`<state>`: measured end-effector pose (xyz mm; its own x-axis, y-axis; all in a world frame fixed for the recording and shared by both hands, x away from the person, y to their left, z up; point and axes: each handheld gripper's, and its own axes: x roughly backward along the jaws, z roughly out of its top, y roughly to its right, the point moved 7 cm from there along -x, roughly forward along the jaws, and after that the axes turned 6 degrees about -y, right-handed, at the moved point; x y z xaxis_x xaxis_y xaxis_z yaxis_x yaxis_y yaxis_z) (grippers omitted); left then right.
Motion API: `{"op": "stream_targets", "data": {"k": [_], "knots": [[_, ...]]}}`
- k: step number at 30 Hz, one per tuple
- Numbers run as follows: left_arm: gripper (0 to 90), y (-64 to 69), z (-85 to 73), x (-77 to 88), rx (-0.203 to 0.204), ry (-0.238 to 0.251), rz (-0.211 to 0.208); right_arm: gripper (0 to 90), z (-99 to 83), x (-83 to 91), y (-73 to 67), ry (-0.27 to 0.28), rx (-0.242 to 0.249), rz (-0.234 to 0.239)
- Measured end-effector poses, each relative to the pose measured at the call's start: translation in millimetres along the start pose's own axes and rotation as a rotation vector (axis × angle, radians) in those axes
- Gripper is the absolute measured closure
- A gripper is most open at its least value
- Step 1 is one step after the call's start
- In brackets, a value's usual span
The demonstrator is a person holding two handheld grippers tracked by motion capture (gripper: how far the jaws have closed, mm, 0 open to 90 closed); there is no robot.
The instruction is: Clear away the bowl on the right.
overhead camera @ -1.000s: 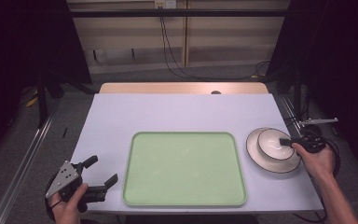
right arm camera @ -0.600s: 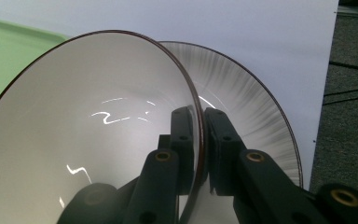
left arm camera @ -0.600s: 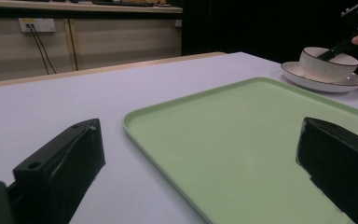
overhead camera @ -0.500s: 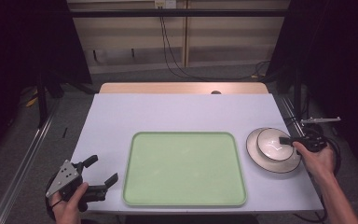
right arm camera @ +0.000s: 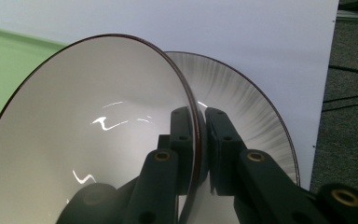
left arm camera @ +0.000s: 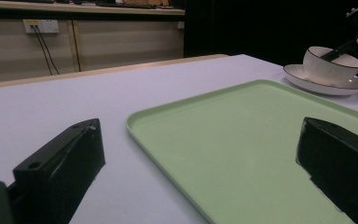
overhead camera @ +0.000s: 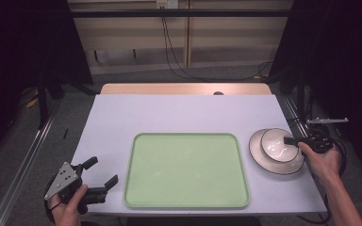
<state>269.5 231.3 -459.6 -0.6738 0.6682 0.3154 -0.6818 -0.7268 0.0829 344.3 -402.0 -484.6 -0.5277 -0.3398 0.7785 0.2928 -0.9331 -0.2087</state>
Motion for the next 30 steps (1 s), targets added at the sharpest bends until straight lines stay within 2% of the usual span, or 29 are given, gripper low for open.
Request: {"op": "stream_targets", "data": {"k": [2,6,14,17,26,30], "knots": [[1.0,0.8,0.6,0.0,-0.001,0.006,-0.01,82.5,0.7,1.2,-0.9,0.004,-0.006,0.005],[1.0,1.4,2.2,1.1,-0.008,0.01,-0.003,82.5,2.5,6.6,-2.5,0.03,-0.01,0.017],[1.0,0.4,2.2,1.7,-0.001,0.014,0.003,82.4,0.9,8.3,-3.8,0.031,-0.013,0.025],[1.0,0.4,1.8,1.5,0.0,0.012,0.002,82.5,2.5,9.7,-5.1,0.047,-0.008,0.038],[1.0,1.4,2.1,2.2,0.001,0.015,-0.005,82.4,5.4,11.7,-16.4,0.04,0.012,0.07],[1.0,1.9,2.6,3.3,-0.004,0.017,-0.002,82.4,5.4,15.3,-17.7,0.053,0.004,0.081]]}}
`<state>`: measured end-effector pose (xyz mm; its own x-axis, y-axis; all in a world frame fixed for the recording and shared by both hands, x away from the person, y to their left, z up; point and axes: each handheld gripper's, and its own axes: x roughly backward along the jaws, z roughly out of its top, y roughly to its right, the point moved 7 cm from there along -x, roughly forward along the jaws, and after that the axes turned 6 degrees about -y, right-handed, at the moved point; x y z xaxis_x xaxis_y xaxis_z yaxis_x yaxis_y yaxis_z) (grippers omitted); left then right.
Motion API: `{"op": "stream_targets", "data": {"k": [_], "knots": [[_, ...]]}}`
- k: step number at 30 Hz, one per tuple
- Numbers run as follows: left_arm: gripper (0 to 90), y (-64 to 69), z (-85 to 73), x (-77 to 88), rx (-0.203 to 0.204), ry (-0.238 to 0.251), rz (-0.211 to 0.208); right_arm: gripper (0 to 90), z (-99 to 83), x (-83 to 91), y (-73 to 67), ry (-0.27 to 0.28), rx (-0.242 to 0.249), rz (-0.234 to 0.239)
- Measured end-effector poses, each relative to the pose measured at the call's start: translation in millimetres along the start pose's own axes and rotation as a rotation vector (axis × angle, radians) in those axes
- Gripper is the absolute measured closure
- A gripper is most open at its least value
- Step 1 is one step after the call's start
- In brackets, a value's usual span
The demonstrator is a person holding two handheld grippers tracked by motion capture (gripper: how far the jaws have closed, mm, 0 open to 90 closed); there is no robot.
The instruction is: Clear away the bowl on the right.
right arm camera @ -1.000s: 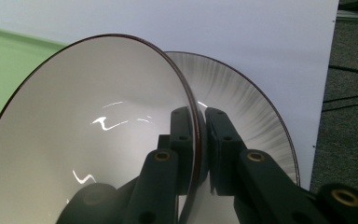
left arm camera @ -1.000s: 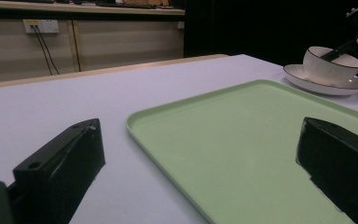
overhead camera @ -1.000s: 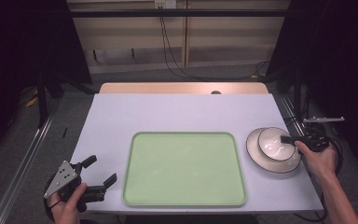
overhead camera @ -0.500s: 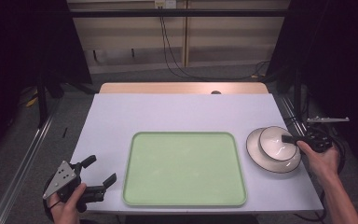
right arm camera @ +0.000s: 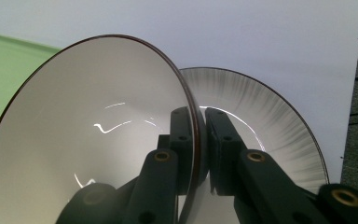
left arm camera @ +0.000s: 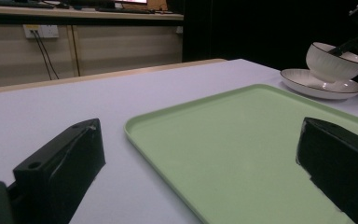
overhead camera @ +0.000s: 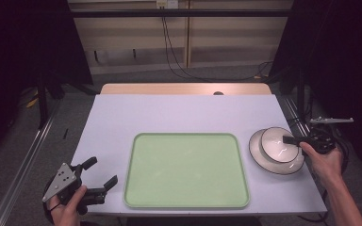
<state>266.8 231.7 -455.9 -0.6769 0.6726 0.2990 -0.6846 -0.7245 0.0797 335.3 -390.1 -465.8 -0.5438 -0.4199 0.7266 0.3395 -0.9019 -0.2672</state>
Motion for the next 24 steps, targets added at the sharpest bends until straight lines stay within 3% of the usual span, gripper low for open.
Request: {"op": "stream_targets", "data": {"k": [9,19,24], "knots": [[1.0,0.7,-0.1,-0.7,0.005,0.0,-0.004,82.4,3.5,2.8,-9.3,0.01,0.014,0.016],[1.0,-0.5,-1.7,-1.9,-0.011,-0.015,0.001,82.3,11.4,-1.8,-33.9,0.006,0.056,0.056],[1.0,-0.7,-2.0,-2.3,0.0,-0.012,-0.003,82.3,16.0,-3.4,-45.5,0.003,0.072,0.074]]}}
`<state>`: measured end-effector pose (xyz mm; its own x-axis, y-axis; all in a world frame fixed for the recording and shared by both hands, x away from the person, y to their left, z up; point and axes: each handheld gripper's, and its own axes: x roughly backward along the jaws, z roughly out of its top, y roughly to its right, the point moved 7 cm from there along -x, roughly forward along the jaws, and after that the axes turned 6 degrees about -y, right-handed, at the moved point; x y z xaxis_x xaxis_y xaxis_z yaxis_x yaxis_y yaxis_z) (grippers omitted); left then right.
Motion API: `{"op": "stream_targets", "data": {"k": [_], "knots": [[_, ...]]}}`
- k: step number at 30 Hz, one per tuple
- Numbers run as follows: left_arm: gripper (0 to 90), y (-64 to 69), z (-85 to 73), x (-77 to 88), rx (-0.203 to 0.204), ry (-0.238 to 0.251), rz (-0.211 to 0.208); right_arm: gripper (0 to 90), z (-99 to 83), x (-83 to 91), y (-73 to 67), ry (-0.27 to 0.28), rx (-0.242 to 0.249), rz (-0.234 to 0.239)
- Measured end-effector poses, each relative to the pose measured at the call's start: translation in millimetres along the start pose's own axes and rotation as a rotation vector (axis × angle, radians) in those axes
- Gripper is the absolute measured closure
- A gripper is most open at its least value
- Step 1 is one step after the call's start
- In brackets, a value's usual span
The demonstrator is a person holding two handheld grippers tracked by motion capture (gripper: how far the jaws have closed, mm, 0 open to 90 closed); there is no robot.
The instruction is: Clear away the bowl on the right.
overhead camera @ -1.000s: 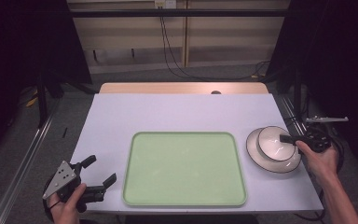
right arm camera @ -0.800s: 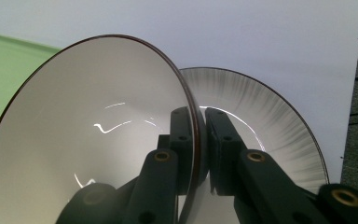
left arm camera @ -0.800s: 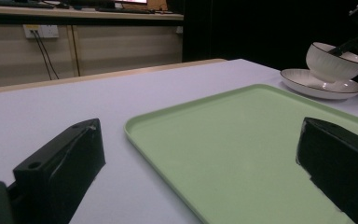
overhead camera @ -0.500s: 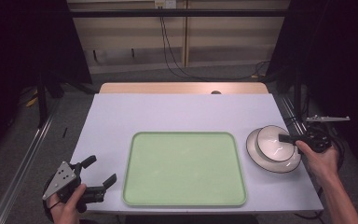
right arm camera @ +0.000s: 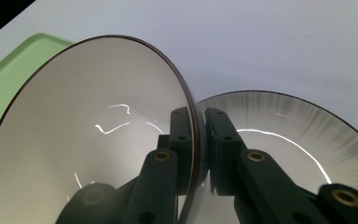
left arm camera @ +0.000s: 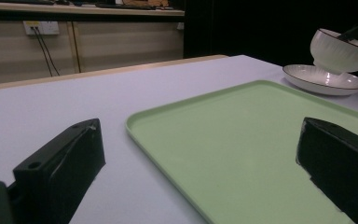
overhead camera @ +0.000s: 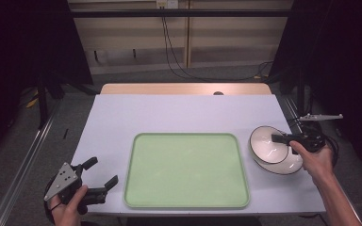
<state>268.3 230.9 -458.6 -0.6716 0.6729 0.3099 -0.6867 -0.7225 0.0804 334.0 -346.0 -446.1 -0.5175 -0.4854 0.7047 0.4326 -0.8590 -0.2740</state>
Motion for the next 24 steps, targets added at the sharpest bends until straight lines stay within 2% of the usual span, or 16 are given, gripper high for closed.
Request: {"op": "stream_targets", "data": {"k": [9,16,18,24], "knots": [[0.9,0.2,0.6,-0.2,-0.006,-0.004,0.011,82.2,10.0,-4.5,-12.9,-0.001,0.029,0.013],[0.9,-0.6,-0.6,-0.4,-0.005,-0.006,0.007,82.2,28.9,-10.6,-24.0,-0.003,0.051,0.037],[0.9,-0.1,-0.3,-0.4,-0.003,-0.005,0.007,82.2,32.6,-12.9,-25.7,-0.021,0.052,0.043],[0.9,-0.9,-1.1,-1.1,-0.007,-0.014,0.011,82.2,42.5,-16.3,-27.9,-0.023,0.057,0.046]]}}
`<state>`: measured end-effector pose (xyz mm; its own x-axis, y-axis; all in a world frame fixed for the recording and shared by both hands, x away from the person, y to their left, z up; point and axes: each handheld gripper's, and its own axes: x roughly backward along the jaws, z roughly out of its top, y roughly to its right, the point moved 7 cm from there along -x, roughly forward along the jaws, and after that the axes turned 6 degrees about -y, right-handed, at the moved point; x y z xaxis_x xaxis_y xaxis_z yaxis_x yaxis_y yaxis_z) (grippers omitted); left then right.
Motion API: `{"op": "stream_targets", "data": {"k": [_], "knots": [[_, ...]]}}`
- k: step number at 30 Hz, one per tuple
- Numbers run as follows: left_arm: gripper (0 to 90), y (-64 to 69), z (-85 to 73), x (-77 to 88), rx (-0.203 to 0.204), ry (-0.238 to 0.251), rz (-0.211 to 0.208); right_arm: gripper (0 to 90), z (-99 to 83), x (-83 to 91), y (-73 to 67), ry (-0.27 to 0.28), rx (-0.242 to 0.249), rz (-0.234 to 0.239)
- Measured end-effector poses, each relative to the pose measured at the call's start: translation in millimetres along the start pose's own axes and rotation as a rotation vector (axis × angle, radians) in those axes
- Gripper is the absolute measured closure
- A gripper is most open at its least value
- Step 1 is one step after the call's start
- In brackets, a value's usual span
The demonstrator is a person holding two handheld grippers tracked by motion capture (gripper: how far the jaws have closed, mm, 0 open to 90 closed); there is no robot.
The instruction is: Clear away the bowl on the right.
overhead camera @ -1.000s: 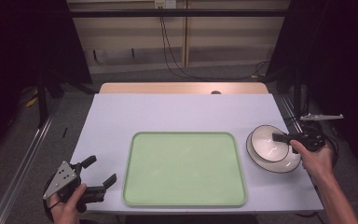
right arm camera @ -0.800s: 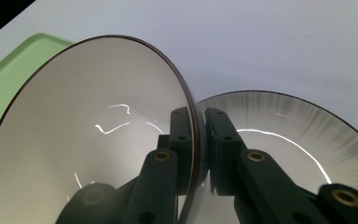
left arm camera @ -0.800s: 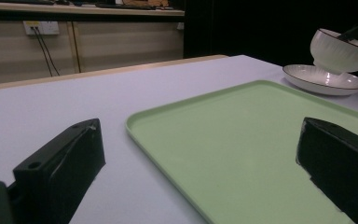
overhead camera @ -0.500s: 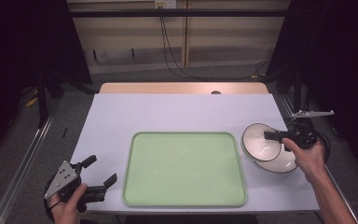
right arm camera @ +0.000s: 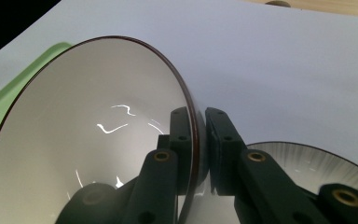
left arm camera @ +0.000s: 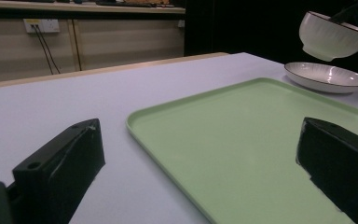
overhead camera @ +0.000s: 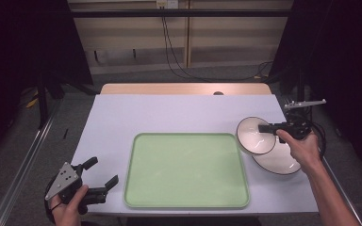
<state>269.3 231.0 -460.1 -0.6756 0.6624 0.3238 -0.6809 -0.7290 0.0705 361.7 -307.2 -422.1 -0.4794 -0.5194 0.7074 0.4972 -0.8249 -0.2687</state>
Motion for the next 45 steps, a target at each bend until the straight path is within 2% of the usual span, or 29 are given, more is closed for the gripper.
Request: {"op": "stream_targets", "data": {"k": [10,20,26,27,45], "knots": [[0.9,0.8,1.0,0.8,0.008,0.014,-0.009,82.1,19.2,-4.6,-6.1,-0.02,0.009,-0.021],[0.9,0.2,0.6,0.6,0.006,0.009,-0.005,82.1,36.6,-32.9,-11.4,-0.047,0.012,0.0],[0.9,0.8,0.4,-0.1,0.013,0.011,-0.005,82.1,36.3,-43.0,-8.4,-0.058,0.007,-0.011],[0.9,0.3,0.1,0.2,0.004,0.005,-0.003,82.0,36.5,-44.4,-8.3,-0.058,-0.002,-0.005],[0.9,-0.8,-1.2,-0.9,0.009,0.0,-0.004,82.1,34.9,-77.0,-5.3,-0.089,-0.046,0.011]]}}
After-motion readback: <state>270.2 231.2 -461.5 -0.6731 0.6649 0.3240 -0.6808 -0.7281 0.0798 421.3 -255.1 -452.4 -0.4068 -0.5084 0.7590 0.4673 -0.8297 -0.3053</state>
